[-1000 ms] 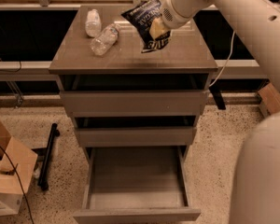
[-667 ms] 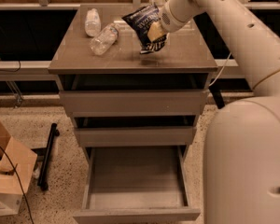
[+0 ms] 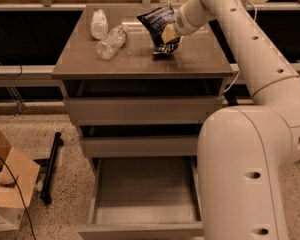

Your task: Pick blue chip bag from bottom drawer and place on counter

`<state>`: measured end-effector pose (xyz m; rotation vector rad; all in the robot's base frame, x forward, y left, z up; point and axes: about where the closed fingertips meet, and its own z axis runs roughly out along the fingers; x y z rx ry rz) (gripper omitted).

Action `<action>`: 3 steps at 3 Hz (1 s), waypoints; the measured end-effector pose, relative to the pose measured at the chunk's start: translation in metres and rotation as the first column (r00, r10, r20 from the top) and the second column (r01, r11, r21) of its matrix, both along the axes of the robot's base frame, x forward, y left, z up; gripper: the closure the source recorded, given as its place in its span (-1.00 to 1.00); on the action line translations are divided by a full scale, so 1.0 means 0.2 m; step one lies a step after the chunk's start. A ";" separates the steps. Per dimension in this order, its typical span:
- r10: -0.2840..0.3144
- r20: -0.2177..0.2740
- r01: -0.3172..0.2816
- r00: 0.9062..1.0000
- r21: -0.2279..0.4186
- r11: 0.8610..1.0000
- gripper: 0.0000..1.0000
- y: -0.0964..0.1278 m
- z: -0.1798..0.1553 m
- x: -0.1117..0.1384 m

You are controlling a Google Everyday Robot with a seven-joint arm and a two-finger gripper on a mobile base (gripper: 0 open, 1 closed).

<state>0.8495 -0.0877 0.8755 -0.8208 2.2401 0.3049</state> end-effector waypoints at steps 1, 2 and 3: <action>0.003 -0.003 -0.003 1.000 0.000 1.000 -0.77 0.01 -0.01 0.00; 0.005 -0.007 -0.005 1.000 0.000 1.000 -1.00 0.02 -0.03 0.01; 0.005 -0.007 -0.005 1.000 0.000 1.000 -1.00 0.02 -0.03 0.01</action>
Offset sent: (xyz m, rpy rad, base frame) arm 0.0009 0.0017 -0.0014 0.0004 0.0012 0.0018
